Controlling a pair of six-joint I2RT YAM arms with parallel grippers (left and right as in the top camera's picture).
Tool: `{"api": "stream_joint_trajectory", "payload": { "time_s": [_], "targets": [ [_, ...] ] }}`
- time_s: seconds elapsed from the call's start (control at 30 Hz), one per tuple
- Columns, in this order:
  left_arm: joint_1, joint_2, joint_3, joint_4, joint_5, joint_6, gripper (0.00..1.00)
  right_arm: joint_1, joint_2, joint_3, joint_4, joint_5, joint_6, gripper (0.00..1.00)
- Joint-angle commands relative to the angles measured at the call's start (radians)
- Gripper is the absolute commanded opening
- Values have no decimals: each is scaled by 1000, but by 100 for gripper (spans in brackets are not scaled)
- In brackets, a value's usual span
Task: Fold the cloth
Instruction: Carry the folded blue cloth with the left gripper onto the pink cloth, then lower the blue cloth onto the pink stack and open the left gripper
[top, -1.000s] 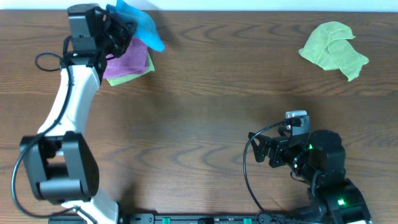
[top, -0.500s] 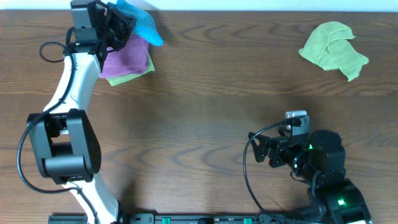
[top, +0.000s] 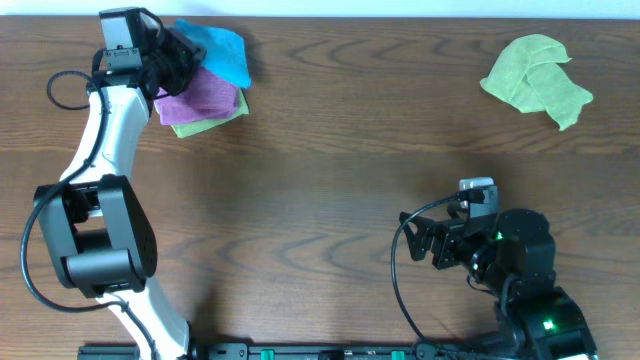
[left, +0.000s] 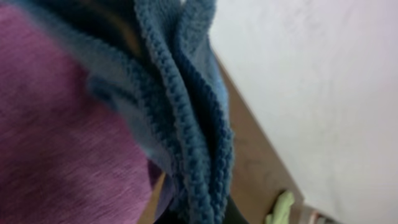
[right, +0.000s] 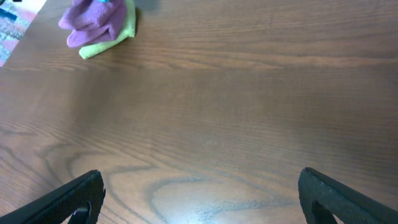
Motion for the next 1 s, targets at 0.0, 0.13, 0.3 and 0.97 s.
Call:
{"api": "stream_joint_trajectory", "payload": {
  "time_s": [0.0,0.13,0.3,0.97],
  "targets": [
    [3,11,26,-53,-27,87,5,-11,-2,-3,-1,-4,13,99],
    [8,11,26,-141,-94,156,6,-11,-2,-3,-1,-4,13,99],
    [23,11,26,-202,-162,193,6,-11,-2,-3,-1,-4,13,99],
    [37,11,26,-232,-269,282,44,-11,-2,-3,-1,-4,13,99]
  ]
}}
